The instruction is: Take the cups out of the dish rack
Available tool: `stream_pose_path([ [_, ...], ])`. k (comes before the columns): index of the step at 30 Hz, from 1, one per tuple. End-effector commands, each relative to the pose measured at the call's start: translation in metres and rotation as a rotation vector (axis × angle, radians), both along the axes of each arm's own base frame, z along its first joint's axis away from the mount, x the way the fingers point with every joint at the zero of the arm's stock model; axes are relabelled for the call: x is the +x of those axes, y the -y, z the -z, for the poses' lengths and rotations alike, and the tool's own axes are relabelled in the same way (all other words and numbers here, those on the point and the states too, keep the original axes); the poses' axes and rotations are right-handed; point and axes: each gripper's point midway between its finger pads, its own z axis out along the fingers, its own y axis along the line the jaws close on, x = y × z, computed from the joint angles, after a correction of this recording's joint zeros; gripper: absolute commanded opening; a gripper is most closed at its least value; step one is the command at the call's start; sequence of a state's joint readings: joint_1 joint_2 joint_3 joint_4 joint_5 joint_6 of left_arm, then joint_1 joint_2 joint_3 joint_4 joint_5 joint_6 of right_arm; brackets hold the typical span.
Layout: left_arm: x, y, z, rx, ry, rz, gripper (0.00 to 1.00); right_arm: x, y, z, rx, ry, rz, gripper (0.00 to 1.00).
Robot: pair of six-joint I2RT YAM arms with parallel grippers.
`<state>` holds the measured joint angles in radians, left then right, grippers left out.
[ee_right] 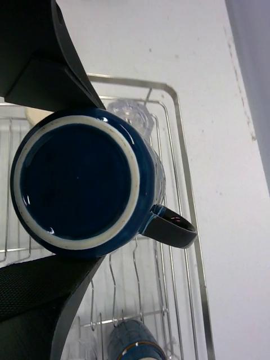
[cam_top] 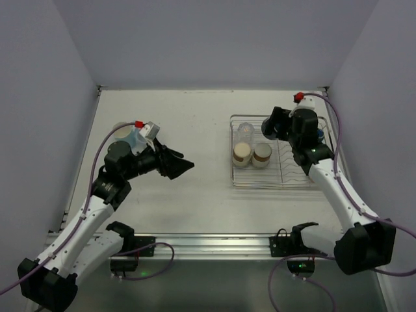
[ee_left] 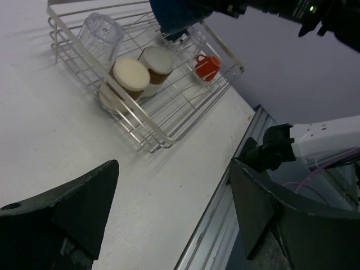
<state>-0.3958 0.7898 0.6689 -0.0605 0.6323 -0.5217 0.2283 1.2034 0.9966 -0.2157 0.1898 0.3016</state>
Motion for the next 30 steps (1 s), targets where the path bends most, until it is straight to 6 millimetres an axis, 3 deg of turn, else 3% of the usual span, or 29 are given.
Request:
stream_pose_path([
  [1, -0.012, 0.019, -0.035, -0.178, 0.008, 0.106, 0.83, -0.016, -0.024, -0.059, 0.187, 0.211, -0.092, 0.44],
  [3, -0.010, 0.027, -0.038, -0.223, -0.011, 0.125, 0.83, -0.028, -0.029, -0.064, 0.250, 0.233, -0.112, 0.44],
  [4, -0.011, 0.033, -0.044, -0.247, 0.008, 0.142, 0.83, -0.042, -0.038, -0.077, 0.307, 0.265, -0.165, 0.44],
  [6, -0.009, 0.043, -0.038, -0.264, -0.031, 0.153, 0.83, -0.055, -0.048, -0.083, 0.377, 0.286, -0.218, 0.43],
  [10, -0.007, 0.071, -0.037, -0.298, -0.033, 0.196, 0.83, -0.097, -0.088, -0.111, 0.612, 0.333, -0.448, 0.42],
  [14, 0.004, 0.082, -0.042, -0.327, 0.000, 0.186, 0.83, -0.121, -0.107, -0.113, 0.757, 0.317, -0.566, 0.42],
  [16, 0.006, 0.087, -0.049, -0.353, 0.015, 0.197, 0.83, -0.130, -0.115, -0.119, 0.815, 0.317, -0.620, 0.42],
  [22, 0.012, 0.108, -0.062, -0.370, 0.050, 0.239, 0.83, -0.146, -0.140, -0.109, 0.872, 0.256, -0.722, 0.43],
  [27, 0.011, 0.119, -0.060, -0.370, 0.039, 0.262, 0.82, -0.156, -0.161, -0.108, 0.902, 0.229, -0.786, 0.43],
  [30, 0.003, 0.122, -0.063, -0.391, 0.046, 0.290, 0.75, -0.153, -0.169, -0.103, 0.909, 0.212, -0.789, 0.43],
])
